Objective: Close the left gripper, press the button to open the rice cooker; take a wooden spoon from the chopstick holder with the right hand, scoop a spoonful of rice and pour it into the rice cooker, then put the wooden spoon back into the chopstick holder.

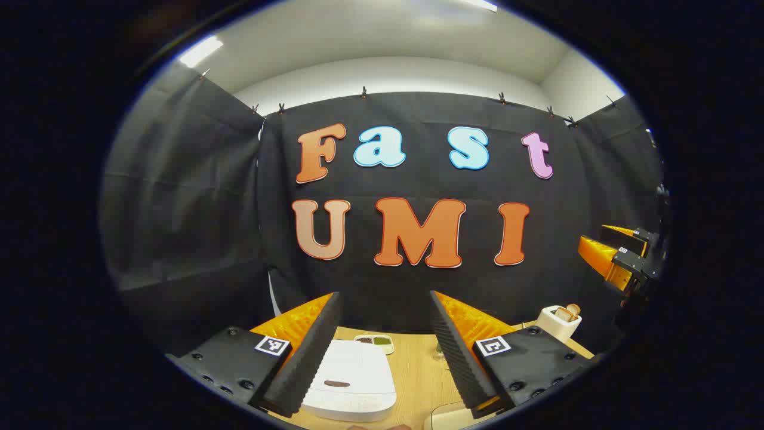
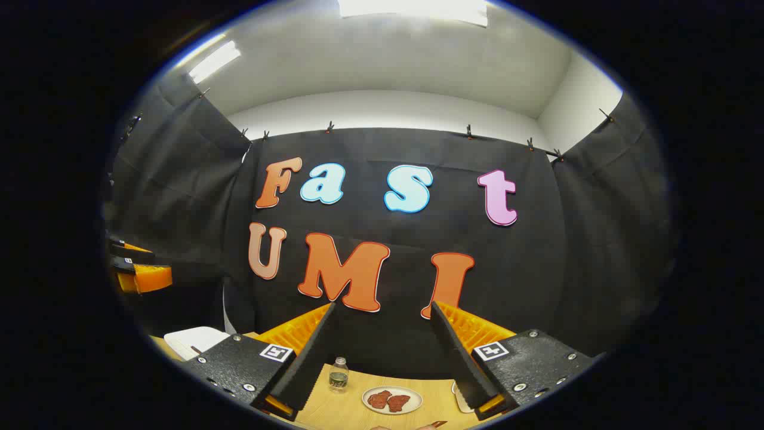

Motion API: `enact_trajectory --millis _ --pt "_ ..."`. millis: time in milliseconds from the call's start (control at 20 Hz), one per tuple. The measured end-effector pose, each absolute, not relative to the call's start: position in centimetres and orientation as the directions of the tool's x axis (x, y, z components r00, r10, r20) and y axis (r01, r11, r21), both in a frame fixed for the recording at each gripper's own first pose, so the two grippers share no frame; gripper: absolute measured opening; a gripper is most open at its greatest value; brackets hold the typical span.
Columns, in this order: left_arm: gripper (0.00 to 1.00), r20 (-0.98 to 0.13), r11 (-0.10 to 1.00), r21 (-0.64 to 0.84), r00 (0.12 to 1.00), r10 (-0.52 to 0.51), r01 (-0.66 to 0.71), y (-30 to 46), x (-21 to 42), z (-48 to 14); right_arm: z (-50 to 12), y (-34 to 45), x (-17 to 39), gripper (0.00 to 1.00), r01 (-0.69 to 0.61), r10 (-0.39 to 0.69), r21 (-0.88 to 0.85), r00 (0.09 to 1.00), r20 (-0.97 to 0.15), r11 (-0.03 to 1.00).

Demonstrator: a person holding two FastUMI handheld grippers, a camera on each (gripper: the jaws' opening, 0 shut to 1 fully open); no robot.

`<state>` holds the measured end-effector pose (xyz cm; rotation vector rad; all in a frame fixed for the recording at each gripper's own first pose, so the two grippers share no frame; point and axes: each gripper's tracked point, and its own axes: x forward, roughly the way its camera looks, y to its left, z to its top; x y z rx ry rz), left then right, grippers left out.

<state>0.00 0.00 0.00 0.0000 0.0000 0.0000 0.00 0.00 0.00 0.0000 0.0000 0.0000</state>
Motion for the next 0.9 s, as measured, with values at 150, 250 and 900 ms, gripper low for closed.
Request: enact_trajectory --millis 150,250,900 --pt "0.98 -0.008 1.0 0.008 1.0 0.019 -0.019 -0.9 -0.1 -0.1 -0.6 -0.3 0.4 0.94 -0.022 0.022 0.03 1.0 -0.006 0.999" --pt "0.98 -0.015 1.0 0.014 1.0 0.026 -0.026 -1.3 -0.1 -0.3 -0.8 -0.5 0.6 0.95 -0.029 0.029 0.036 1.0 0.001 0.999" --pt "0.97 -0.027 0.999 0.028 0.999 0.027 -0.027 -1.3 -0.5 -1.2 -1.2 1.0 0.4 0.95 -0.08 0.08 0.058 0.997 0.005 0.995"
